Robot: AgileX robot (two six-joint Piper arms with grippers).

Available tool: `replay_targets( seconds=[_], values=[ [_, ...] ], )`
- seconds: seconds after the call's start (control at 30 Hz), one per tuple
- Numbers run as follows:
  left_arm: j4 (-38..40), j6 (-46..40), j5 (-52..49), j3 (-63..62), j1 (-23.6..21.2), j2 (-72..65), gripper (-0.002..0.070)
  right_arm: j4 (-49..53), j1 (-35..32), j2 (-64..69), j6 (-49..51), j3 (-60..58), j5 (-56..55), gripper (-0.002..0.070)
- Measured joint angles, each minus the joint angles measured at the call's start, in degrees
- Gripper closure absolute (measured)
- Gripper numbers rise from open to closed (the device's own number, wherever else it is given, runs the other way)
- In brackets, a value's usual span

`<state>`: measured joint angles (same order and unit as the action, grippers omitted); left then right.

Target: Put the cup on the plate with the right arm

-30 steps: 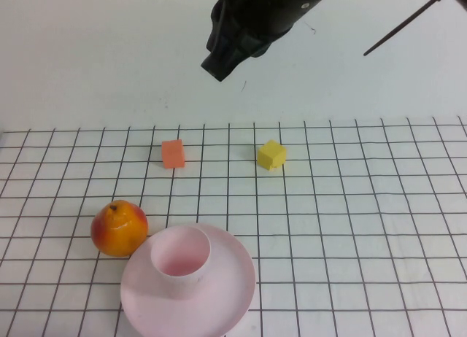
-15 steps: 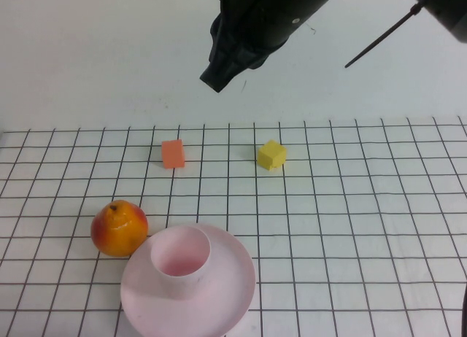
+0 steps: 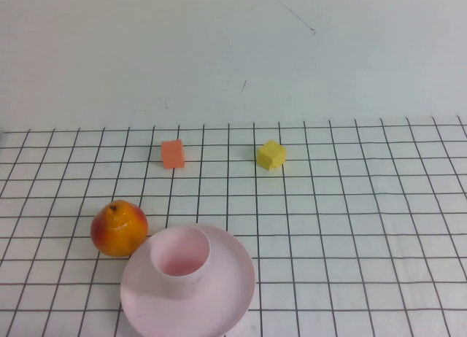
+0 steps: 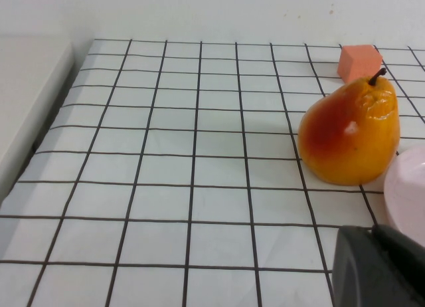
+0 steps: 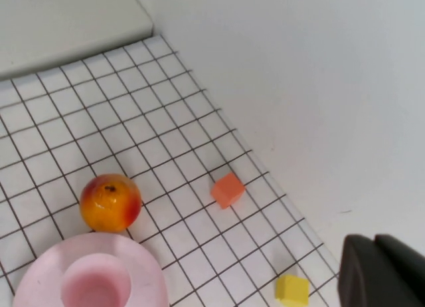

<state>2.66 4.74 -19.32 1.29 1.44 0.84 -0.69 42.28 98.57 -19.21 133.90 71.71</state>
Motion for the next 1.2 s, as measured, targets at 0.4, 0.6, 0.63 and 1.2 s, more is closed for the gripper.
replay_targets(
  seconds=[0.4,0.6,0.63,1.2],
  values=[
    [0.0,0.0,0.0,0.0,0.0,0.0,0.0678,7.3,-1.7,-24.6,-0.4,-35.1,-24.1,0.0678],
    [0.0,0.0,0.0,0.0,0.0,0.0,0.0678,5.0,-9.9,-35.2,-0.4,-62.9,-40.6,0.0678],
    [0.0,0.0,0.0,0.0,0.0,0.0,0.0678,3.7,-12.1,-36.5,-0.4,-67.4,-43.9,0.0678],
    [0.0,0.0,0.0,0.0,0.0,0.0,0.0678,-11.5,-43.7,-71.5,0.2,-113.7,-70.7,0.0678]
  ],
)
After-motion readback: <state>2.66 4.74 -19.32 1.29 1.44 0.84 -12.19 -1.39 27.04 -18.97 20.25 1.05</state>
